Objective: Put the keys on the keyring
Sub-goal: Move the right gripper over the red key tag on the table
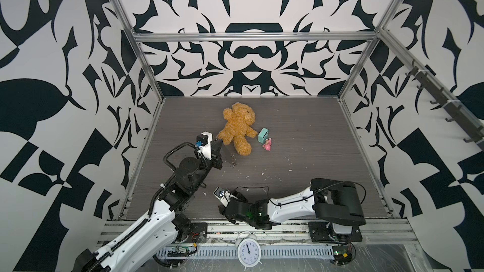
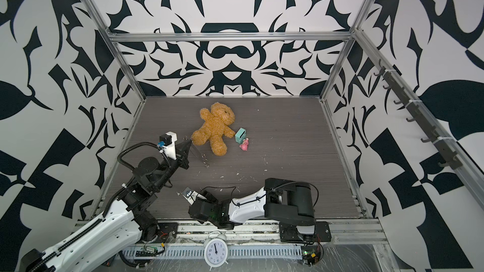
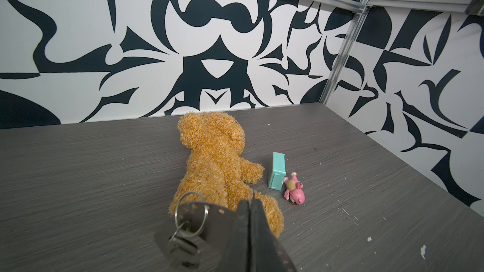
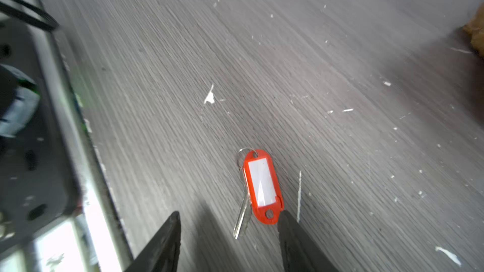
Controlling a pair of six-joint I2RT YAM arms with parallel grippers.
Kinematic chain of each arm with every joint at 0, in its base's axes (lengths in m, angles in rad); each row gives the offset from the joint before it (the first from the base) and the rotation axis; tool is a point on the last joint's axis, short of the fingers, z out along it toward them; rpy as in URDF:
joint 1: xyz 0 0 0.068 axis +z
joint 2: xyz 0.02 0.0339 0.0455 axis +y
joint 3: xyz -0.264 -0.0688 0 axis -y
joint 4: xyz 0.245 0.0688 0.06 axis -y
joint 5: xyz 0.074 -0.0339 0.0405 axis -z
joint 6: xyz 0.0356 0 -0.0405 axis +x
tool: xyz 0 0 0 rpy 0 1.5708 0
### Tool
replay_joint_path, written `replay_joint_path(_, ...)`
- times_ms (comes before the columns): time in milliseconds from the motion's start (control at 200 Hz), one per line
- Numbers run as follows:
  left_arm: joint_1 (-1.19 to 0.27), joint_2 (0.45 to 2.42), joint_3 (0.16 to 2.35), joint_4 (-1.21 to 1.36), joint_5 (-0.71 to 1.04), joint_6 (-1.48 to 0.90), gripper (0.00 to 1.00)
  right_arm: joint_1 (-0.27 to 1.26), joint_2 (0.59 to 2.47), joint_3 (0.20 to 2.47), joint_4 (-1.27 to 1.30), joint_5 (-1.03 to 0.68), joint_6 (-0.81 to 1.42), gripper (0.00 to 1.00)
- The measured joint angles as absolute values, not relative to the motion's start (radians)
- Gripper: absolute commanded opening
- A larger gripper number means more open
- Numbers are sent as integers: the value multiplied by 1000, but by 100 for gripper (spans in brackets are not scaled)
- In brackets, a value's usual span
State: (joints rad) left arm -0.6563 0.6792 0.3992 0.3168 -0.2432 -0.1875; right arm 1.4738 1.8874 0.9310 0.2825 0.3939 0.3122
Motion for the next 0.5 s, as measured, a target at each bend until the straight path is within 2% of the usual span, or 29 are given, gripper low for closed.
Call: replay_joint_path(500,-656,661,388,318,-247,-189,0,1476,1912,956,179,549,310,60)
